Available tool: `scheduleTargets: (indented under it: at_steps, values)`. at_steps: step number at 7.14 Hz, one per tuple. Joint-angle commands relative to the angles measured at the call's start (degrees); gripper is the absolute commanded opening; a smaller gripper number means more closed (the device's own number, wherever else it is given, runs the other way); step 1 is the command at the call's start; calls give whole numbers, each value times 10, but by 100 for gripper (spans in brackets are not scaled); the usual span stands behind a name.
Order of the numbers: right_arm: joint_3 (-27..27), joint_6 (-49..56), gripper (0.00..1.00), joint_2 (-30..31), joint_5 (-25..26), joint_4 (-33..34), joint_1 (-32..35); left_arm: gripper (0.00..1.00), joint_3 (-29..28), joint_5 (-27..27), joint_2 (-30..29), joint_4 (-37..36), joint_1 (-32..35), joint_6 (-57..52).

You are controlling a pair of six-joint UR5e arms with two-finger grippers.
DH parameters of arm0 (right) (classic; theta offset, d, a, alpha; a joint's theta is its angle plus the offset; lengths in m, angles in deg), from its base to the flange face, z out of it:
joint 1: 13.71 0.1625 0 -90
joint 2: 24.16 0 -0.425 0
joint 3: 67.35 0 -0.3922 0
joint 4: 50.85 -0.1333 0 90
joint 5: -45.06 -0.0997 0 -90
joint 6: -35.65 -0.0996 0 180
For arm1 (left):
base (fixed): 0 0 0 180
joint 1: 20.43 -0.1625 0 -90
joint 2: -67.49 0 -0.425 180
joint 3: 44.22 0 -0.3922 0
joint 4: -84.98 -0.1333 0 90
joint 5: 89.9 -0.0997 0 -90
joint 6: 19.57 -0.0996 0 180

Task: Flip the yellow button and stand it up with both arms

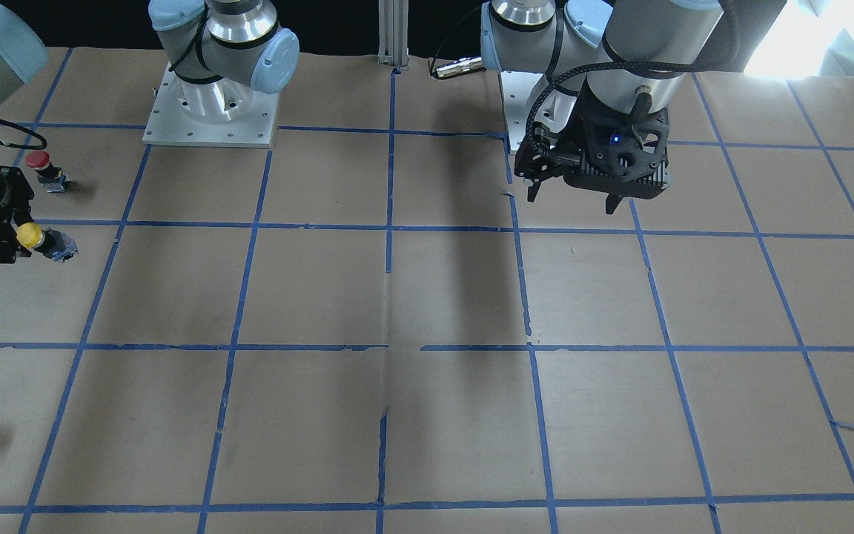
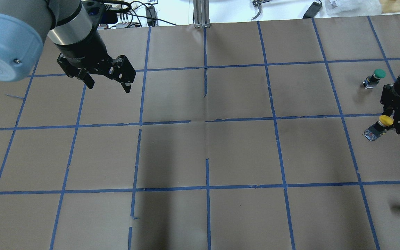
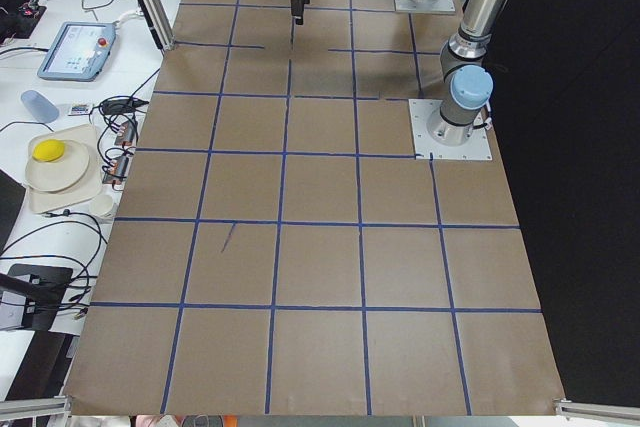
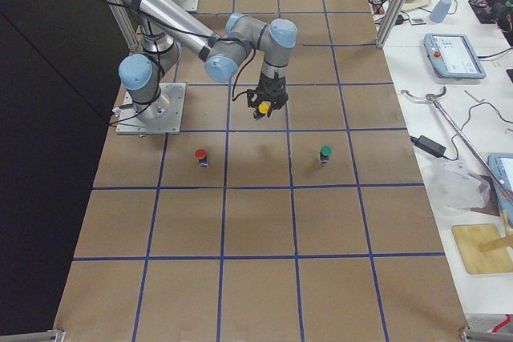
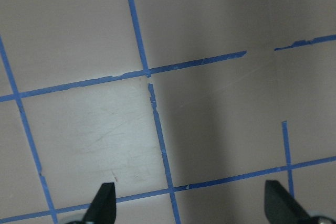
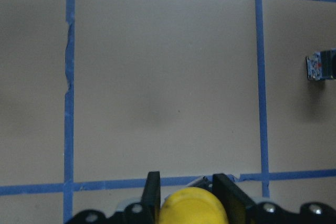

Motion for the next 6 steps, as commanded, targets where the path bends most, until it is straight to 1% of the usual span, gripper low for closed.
scheduleTargets:
  at_steps: [1, 2, 3, 4, 6]
  values:
    - [-60, 71, 4, -31, 46, 185, -33, 100, -2, 4, -5, -2, 1, 3]
    - [-73, 102, 4, -64, 46, 266, -55, 100, -3, 4, -3, -5, 0, 16]
    - [-74, 121, 5, -90, 44, 318, -71, 100, -3, 4, -3, -4, 1, 47]
    - [-74, 129, 7, -92, 45, 331, -72, 100, -3, 4, 1, -4, 2, 57]
    - [-74, 132, 10, -99, 37, 331, -73, 100, -4, 3, 0, -4, -1, 68]
